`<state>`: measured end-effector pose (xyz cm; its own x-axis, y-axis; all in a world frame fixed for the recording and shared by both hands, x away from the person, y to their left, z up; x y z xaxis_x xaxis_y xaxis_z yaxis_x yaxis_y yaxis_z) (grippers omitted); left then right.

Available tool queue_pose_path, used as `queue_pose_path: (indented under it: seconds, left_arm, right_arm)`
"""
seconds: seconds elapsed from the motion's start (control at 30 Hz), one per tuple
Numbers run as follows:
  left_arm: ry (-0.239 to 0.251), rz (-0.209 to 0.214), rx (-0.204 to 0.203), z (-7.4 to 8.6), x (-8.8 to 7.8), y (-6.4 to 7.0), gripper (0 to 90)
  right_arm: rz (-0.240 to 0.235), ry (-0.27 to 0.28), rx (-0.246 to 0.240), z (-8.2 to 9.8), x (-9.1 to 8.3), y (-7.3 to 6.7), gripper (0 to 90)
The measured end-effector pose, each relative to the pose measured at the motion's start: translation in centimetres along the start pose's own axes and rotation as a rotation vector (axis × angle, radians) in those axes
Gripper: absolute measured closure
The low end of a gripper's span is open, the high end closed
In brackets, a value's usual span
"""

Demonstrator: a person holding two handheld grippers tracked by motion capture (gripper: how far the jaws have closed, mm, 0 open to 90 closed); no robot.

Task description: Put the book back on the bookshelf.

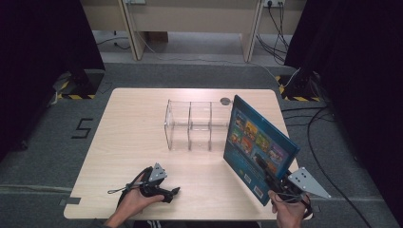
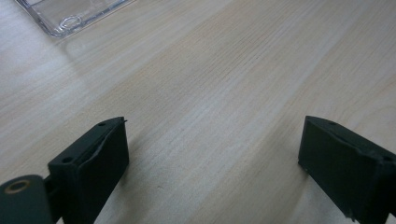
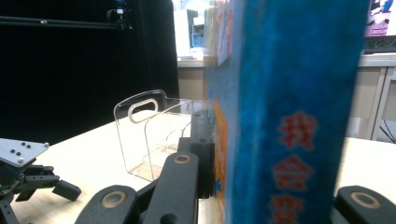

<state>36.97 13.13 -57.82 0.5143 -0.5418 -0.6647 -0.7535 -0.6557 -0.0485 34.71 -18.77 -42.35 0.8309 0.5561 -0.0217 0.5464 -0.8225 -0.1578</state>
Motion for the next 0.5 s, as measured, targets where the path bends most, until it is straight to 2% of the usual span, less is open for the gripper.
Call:
queue_pose_path:
  seconds: [0.5]
  left_arm:
    - [0.000, 0.000, 0.000, 0.0, 0.0, 0.0, 7.6]
  right_arm:
    - [-0.002, -0.006, 0.002, -0.7, 3.0, -0.8, 82.8]
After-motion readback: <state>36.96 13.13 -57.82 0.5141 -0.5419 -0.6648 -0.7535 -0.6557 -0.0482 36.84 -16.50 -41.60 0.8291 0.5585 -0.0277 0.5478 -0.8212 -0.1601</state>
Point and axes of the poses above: each handheld gripper's, and its own axes: x roughly forward along the jaws, z roughly out of its underside, y roughly to its right, the point moved 8 cm from there along x, roughly forward along the jaws, and after that the axes turned 5 degrees about x, right-handed, at the moved point
